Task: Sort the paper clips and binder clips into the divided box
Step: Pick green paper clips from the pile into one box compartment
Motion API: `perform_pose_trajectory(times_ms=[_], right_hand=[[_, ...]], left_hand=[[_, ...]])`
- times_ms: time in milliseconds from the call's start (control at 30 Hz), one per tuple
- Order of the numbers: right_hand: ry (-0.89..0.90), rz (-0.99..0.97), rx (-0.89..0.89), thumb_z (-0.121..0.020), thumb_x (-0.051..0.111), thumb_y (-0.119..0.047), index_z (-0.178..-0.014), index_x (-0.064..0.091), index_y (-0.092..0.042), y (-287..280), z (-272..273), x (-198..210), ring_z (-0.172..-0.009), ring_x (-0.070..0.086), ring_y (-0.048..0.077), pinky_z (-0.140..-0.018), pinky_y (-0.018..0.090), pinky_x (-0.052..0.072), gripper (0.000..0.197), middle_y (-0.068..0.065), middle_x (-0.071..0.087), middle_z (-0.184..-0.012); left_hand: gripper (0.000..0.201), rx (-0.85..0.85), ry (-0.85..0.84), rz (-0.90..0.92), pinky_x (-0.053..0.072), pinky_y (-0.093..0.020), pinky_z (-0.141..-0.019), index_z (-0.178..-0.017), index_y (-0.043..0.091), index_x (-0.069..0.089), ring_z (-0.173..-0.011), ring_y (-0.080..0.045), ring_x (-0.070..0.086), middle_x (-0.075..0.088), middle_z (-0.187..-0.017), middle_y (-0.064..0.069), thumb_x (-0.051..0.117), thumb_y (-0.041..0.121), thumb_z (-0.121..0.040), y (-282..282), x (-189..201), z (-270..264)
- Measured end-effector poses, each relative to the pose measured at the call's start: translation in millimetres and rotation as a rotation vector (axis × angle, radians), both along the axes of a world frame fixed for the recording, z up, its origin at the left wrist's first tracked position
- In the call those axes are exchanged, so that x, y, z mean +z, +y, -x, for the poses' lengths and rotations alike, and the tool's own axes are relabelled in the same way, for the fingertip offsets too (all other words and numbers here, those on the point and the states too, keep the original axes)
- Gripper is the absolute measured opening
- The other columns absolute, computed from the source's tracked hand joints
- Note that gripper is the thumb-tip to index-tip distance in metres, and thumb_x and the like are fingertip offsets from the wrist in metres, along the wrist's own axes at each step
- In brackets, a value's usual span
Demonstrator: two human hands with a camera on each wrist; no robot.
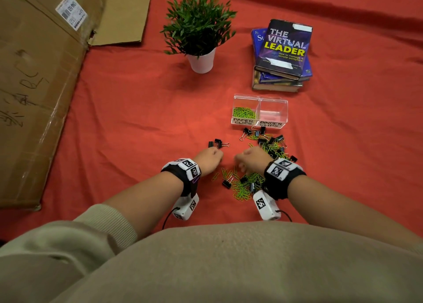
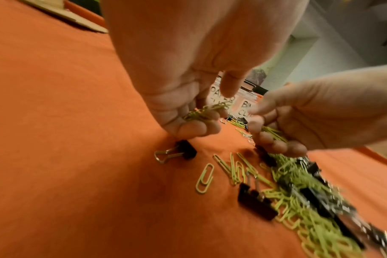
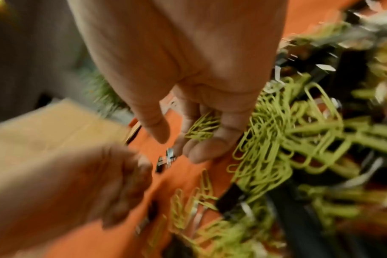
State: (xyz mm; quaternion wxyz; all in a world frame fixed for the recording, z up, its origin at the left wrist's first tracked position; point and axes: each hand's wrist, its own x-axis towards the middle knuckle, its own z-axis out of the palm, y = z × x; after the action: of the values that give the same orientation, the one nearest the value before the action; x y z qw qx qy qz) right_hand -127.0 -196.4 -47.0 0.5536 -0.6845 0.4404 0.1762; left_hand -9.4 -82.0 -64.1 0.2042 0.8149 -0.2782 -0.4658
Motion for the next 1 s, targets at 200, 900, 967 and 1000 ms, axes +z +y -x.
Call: perform_pose_trajectory(times_ms=[200,900,967,1000], right_hand=[[0.203,0.567,0.557,-0.083,0.063,-0.039,-0.09,0.062,-0.001,20,-9,-6,-0.092,0.064,0.032,-0.072,0.033,0.051,0.039,0.018,0.066,-0.098],[0.076,0.735,0.787,-0.09,0.046,-0.004,-0.121,0.047,0.003,48,-5,-12,-0.116,0.051,0.034,-0.096,0.038,0.041,0.032,0.019,0.054,-0.123],[0.074,0.725,0.78,-0.088,0.046,-0.004,-0.12,0.046,0.003,46,-4,-13,-0.115,0.052,0.035,-0.095,0.039,0.043,0.032,0.02,0.055,-0.123],[0.074,0.716,0.772,-0.088,0.047,-0.005,-0.119,0.046,0.003,45,-4,-14,-0.115,0.052,0.035,-0.094,0.039,0.043,0.032,0.021,0.055,-0.122]], left_hand=[[0.047,-0.459,-0.428,-0.157,0.049,-0.033,-0.072,-0.094,0.012,0.063,-0.092,-0.031,0.065,0.068,-0.095,-0.012,0.048,0.056,-0.086,9,-12,11],[0.036,-0.443,-0.44,-0.14,0.046,-0.042,-0.089,-0.119,0.002,0.049,-0.111,-0.038,0.056,0.055,-0.122,-0.019,0.052,0.02,-0.088,23,-7,17],[0.035,-0.408,-0.423,-0.114,0.044,-0.042,-0.089,-0.117,0.0,0.049,-0.11,-0.038,0.055,0.052,-0.122,-0.02,0.052,0.021,-0.088,24,-5,15],[0.033,-0.38,-0.402,-0.084,0.043,-0.041,-0.088,-0.114,0.0,0.049,-0.108,-0.038,0.054,0.051,-0.12,-0.02,0.052,0.02,-0.088,25,-4,13]])
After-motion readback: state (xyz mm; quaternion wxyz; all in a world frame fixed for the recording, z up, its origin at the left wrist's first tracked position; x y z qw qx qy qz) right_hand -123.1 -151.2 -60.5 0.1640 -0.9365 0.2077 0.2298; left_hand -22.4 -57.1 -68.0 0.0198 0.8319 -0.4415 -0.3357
